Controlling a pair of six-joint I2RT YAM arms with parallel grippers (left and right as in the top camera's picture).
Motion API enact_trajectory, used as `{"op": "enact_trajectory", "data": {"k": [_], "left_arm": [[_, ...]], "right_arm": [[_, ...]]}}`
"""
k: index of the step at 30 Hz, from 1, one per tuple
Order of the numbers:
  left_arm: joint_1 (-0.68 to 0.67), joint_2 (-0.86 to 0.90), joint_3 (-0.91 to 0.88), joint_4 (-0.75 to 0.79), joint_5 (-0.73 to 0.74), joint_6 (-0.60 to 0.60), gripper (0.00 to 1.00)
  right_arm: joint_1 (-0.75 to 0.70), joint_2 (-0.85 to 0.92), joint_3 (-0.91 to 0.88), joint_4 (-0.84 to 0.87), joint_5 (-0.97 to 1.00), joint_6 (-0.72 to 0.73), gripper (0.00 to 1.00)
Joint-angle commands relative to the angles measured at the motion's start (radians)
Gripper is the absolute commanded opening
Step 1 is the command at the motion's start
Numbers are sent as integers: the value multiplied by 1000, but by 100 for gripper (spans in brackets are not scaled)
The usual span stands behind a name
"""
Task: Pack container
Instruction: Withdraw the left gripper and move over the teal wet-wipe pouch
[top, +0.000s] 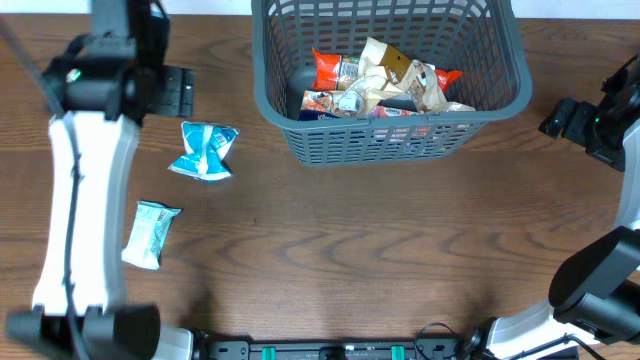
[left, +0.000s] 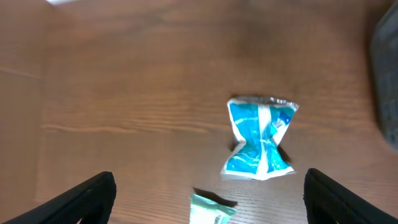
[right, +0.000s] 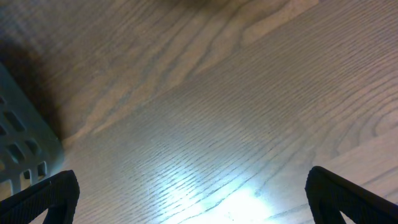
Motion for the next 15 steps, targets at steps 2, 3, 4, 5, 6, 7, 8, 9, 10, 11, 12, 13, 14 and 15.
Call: {"op": "enact_trajectory", "data": {"k": [2,3,4,5,6,7,8,9,10,11,12,13,14,15], "left_arm": [[5,123,-1,-10,-4,-29,89],[5,151,-1,-9,2,-28,89],[5,179,-1,-10,16,-28,89],[5,201,-1,-10,35,-28,89],[5,225,-1,-9,57,-27,89],[5,246,-1,-8,81,-23,89],[5,271,-1,-8,124,2,89],[5,287,-1,-5,156,21,89],[5,301,-2,-2,187,40,89],[5,314,-5,6,216,57,89],[5,322,-12,20,226,59,89],[5,325,-24,37,230,58,89],[5,325,-39,55,229,53,89],[5,325,-56,71,229,51,89]], "right_arm": [[-6,5,-5,1,-4,-14,99],[-6,5,-5,1,-4,-14,99],[-6,5,-5,1,-4,-14,99],[-6,5,-5,1,-4,-14,99],[-6,5,-5,2,-4,-14,99],[-6,5,-5,2,-4,-14,99],[-6,5,-5,2,-4,-16,99],[-6,5,-5,1,-4,-18,99],[-6,5,-5,1,-4,-18,99],[-6,5,-5,1,-4,-18,99],[-6,5,-5,1,-4,-18,99],[-6,5,-5,1,-4,-18,99],[-6,5,-5,1,-4,-18,99],[-6,5,-5,0,-4,-18,99]]}}
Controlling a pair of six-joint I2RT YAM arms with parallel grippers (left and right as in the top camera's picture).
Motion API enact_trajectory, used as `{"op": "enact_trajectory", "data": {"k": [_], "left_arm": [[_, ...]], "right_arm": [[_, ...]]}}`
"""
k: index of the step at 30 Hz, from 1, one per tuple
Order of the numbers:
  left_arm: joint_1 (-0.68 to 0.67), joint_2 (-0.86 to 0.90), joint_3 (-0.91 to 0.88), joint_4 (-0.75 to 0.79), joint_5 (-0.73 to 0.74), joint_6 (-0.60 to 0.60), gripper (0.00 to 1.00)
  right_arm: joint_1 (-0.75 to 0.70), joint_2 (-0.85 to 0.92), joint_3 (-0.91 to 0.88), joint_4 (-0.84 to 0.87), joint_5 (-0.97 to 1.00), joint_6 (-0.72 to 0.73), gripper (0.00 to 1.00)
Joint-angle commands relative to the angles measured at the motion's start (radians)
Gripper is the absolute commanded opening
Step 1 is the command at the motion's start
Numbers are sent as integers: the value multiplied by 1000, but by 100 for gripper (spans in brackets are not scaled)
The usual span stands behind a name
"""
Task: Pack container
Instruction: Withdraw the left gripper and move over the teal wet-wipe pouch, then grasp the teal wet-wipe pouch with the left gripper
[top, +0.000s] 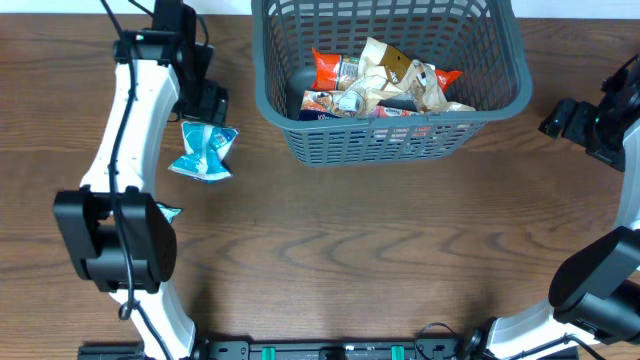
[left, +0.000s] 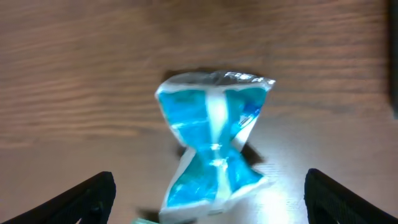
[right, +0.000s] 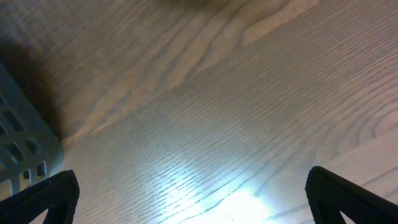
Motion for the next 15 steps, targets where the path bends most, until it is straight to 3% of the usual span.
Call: {"op": "enact_trajectory", "data": {"k": [1,15], "left_arm": [[6,1,-42,20,58,20,89],[60,1,-349,179,88,-10,90]], "right_arm": [[-6,5,-5,-1,-3,-18,99],[-6,5,-5,-5,-3,-18,99]]}}
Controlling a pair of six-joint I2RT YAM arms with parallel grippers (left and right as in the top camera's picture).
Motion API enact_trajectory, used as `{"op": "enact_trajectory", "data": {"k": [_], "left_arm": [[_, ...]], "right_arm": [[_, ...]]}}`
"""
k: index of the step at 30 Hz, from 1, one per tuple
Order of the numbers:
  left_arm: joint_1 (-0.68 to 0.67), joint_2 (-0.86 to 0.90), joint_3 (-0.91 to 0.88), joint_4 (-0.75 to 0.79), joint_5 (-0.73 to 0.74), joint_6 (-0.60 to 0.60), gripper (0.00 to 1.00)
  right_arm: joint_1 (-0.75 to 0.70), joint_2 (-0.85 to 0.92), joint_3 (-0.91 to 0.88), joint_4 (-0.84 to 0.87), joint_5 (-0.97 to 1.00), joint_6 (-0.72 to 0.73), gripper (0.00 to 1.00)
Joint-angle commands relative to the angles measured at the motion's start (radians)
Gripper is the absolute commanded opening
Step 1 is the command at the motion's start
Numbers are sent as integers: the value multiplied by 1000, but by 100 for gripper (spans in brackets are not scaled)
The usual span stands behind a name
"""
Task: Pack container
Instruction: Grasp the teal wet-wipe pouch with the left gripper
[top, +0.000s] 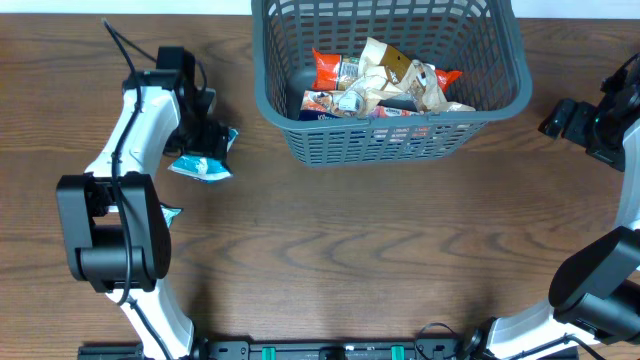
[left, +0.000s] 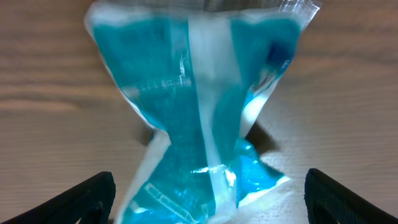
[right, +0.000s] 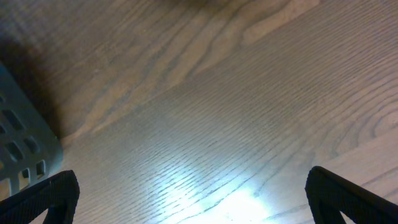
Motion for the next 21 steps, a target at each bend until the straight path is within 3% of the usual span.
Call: {"op": "enact_trajectory", "data": {"k": [1,21], "left_arm": [[8,-2,-41,27,21,-9,89],[8,13,-100,181,8,-4,90]], "right_arm": [[-6,5,-5,-5,-3,-11,99],[-6,3,-5,-27,-3,-18,99]]}}
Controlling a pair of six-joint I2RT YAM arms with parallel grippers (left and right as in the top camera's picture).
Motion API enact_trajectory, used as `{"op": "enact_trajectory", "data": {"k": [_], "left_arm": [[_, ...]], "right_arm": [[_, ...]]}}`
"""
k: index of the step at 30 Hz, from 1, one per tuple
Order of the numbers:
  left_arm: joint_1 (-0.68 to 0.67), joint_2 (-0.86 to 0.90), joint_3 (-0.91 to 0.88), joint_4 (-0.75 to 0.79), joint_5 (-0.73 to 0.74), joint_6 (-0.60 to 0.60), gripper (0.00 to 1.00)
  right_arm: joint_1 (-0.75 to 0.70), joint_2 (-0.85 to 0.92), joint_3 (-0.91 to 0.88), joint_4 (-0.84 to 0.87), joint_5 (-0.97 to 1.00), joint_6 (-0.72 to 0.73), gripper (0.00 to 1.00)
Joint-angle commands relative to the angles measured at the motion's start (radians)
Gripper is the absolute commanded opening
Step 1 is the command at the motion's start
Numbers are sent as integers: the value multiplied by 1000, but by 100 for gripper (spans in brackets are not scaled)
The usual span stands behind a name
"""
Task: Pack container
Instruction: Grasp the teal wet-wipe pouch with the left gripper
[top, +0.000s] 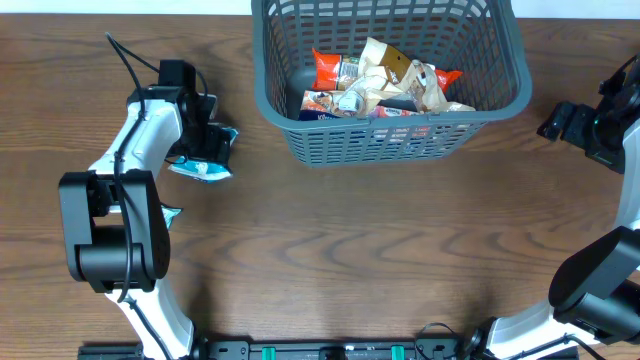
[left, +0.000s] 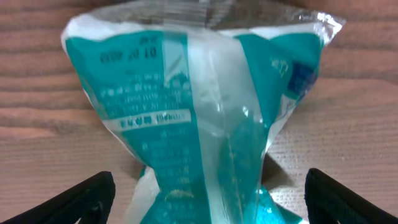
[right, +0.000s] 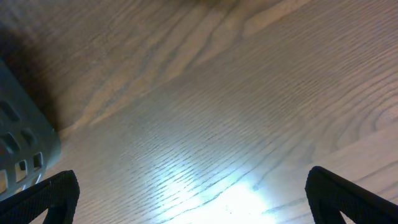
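Observation:
A crumpled blue and white snack packet (top: 205, 152) lies on the wooden table left of the grey basket (top: 390, 140). It fills the left wrist view as a teal packet (left: 205, 124). My left gripper (left: 205, 208) is open, low over the packet, one black fingertip on each side of it. The basket holds several wrapped snacks (top: 385, 80). A pale green packet (top: 168, 213) peeks out from behind the left arm. My right gripper (right: 193, 199) is open over bare table at the far right, beside the basket's corner (right: 25, 155).
The left arm (top: 120, 190) runs down the left side of the table and hides most of the pale green packet. The right arm (top: 600, 130) stands at the right edge. Bare wood lies in front of the basket.
My left gripper has come lower over the blue packet, which now looks larger between the open fingers. The right gripper has barely shifted.
My left gripper was high over the table's left, with both packets small below it. It then stood nearer the blue packet, then close above it, and now the packet fills the space between its open fingers. The right arm stayed put.

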Motion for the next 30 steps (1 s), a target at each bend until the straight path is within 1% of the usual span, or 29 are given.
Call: {"op": "enact_trajectory", "data": {"k": [1,6,8,10,12,14,16,17,18,19,22,23,24,25,27,29,30], "left_arm": [[2,19,-4,14,-5,0,90],[2,46,-4,17,-5,-1,89],[2,50,-5,17,-5,-1,81],[2,50,-5,18,-5,-1,70],[3,50,-5,19,-5,-1,67],[5,50,-4,17,-5,-1,56],[7,50,-4,12,-5,-1,42],[7,50,-4,8,-5,-2,33],[7,50,-4,2,-5,-1,26],[7,50,-4,-6,-5,-1,24],[7,50,-4,-26,-4,-2,21],[7,50,-4,-34,-4,-5,20],[7,49,-4,-41,-4,-5,15],[7,47,-3,-51,-4,-6,13],[7,39,2,-66,-4,-30,13],[7,14,4,-69,-3,-49,9],[7,-1,5,-68,-3,-55,9]], "right_arm": [[-6,2,-5,-3,-3,-13,99],[-6,1,-5,-3,-3,-14,99],[-6,1,-5,-3,-3,-13,99],[-6,1,-5,-3,-3,-13,99],[-6,1,-5,-3,-3,-13,99],[-6,1,-5,-3,-3,-13,99],[-6,1,-5,-3,-3,-13,99],[-6,1,-5,-3,-3,-13,99],[-6,1,-5,-3,-3,-13,99],[-6,1,-5,-3,-3,-13,99],[-6,1,-5,-3,-3,-13,99],[-6,1,-5,-3,-3,-13,99],[-6,1,-5,-3,-3,-13,99],[-6,1,-5,-3,-3,-13,99],[-6,1,-5,-3,-3,-13,99],[-6,1,-5,-3,-3,-13,99],[-6,1,-5,-3,-3,-13,99]]}}
